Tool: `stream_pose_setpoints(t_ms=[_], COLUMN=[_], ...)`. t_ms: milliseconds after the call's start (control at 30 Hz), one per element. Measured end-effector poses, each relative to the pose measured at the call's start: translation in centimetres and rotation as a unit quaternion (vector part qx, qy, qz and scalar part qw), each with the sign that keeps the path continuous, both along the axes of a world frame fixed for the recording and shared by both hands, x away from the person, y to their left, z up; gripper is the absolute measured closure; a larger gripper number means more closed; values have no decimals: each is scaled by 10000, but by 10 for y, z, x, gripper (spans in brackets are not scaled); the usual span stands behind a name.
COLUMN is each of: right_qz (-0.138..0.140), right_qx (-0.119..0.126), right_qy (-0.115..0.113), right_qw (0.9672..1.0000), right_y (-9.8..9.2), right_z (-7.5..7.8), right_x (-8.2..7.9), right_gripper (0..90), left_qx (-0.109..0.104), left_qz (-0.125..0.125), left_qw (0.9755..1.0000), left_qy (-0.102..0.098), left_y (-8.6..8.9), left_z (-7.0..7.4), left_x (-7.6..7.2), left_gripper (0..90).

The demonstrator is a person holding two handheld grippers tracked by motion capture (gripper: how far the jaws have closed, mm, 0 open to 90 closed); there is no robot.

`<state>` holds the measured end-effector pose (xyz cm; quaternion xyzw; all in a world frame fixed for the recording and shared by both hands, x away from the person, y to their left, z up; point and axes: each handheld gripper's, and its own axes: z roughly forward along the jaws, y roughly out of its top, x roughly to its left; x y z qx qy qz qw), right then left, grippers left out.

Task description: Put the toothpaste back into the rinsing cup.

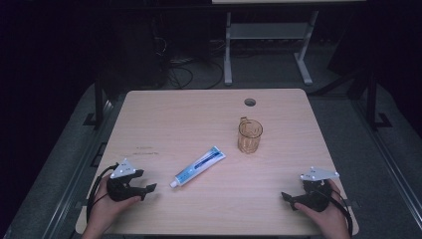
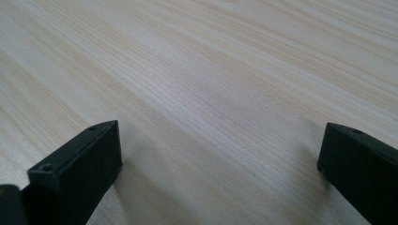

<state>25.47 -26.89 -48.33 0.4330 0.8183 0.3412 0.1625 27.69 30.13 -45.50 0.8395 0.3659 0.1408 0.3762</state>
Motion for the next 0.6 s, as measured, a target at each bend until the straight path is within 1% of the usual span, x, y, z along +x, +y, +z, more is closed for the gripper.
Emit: stream_pose_setpoints(t_ms=[167, 400, 467, 533, 600], right_qz=[0, -1, -1, -1, 0], right_qx=[1, 1, 1, 1, 1], right_qy=[0, 0, 0, 0, 1], right_qw=[10000, 10000, 10000, 10000, 10000], right_y=[0, 0, 0, 0, 0], right_z=[0, 0, 0, 0, 0], right_x=[0, 0, 0, 0, 0], right_gripper=[0, 0, 0, 0, 0], left_qx=[-57, -109, -90, -110, -89], left_qz=[-30, -115, -200, -207, -265], left_qw=[10000, 9999, 9998, 9997, 9996], left_qy=[36, 32, 29, 41, 50], left_y=[-3, -12, -17, -19, -23], left_z=[6, 16, 19, 19, 21], left_x=[2, 9, 11, 12, 14], left_gripper=[249, 266, 266, 266, 267])
